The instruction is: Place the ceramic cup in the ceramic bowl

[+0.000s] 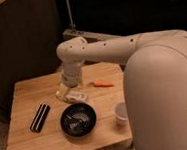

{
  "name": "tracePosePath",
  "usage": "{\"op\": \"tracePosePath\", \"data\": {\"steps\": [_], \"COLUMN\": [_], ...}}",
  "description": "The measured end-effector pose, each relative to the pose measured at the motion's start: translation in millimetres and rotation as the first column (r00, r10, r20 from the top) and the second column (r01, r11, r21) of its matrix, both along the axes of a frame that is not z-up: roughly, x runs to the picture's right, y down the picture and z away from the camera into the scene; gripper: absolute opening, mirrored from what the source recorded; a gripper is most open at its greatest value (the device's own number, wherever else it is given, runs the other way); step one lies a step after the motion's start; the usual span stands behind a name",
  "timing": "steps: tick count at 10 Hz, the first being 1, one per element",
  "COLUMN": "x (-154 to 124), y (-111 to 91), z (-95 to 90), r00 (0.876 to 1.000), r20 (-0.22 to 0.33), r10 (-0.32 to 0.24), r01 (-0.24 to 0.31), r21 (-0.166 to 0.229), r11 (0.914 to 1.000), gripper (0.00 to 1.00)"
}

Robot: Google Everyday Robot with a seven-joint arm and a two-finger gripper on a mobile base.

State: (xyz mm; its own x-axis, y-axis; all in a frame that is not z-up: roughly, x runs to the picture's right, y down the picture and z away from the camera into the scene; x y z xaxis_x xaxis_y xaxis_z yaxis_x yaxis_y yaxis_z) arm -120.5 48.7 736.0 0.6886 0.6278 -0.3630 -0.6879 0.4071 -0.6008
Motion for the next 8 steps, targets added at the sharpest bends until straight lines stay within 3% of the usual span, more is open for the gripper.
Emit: {"op": "tracePosePath", "data": {"steps": [5,8], "x": [1,30], "y": [-2,-4], "z": [-1.2,-10.3], "r00": [1.0,0.986], "r20": [-0.013,-0.113], "r10": [0.01,0.124], "r01": [-0.01,-0.117], "r21": [0.013,0.064], "r11": [0.9999,0.991], "gripper": [0.8,0.8]}}
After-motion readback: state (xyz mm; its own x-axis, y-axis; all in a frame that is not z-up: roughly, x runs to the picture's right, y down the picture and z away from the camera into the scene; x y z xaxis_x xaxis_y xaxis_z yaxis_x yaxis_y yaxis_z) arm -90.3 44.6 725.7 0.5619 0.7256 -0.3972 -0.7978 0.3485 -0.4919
